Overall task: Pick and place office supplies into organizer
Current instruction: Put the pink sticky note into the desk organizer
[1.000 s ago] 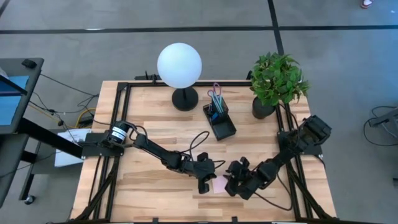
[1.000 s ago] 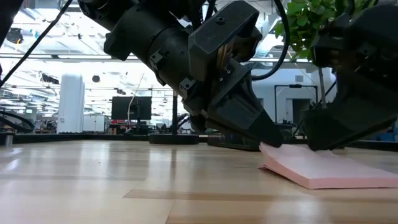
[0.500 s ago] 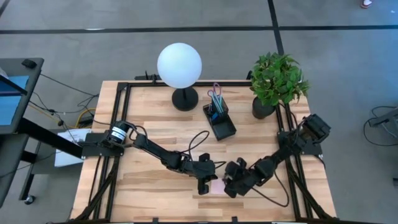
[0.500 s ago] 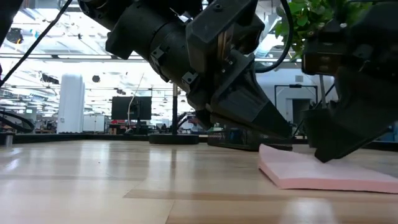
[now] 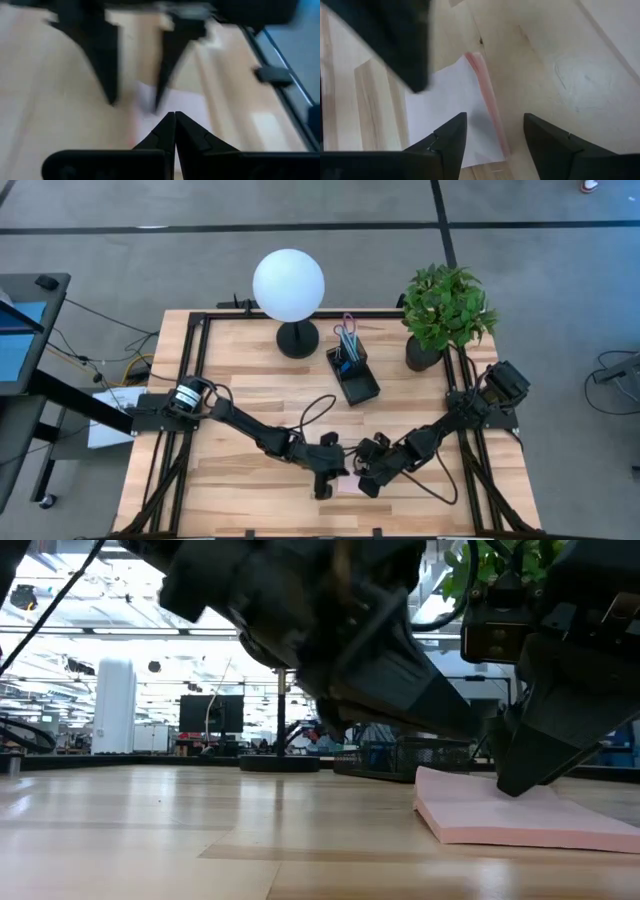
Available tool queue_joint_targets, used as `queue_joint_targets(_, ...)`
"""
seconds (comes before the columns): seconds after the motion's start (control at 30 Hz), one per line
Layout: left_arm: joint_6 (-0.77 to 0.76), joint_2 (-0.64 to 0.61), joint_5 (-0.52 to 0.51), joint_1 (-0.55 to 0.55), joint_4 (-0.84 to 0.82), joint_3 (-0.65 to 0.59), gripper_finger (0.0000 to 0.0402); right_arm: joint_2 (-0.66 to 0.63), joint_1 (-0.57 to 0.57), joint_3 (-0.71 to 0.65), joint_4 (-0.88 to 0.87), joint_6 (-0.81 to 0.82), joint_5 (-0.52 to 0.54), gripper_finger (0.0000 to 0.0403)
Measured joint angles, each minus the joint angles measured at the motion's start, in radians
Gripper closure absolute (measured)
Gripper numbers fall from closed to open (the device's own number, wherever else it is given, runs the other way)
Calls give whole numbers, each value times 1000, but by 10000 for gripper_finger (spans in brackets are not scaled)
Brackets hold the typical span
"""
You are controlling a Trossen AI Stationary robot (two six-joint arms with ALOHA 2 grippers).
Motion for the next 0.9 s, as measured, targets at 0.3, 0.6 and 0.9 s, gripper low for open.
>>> queue_joint_targets(0.3,-21,3,-6,-74,-22,0,401,3,-1,-2,33,-4,-30,226)
queue_joint_targets(0.6,-54,63,-34,-94,12,-2,401,4,-6,-2,51,0,-46,226)
queue_joint_targets(0.9,-126,115,-30,-72,100,1,401,5,-10,-3,70,0,-77,242)
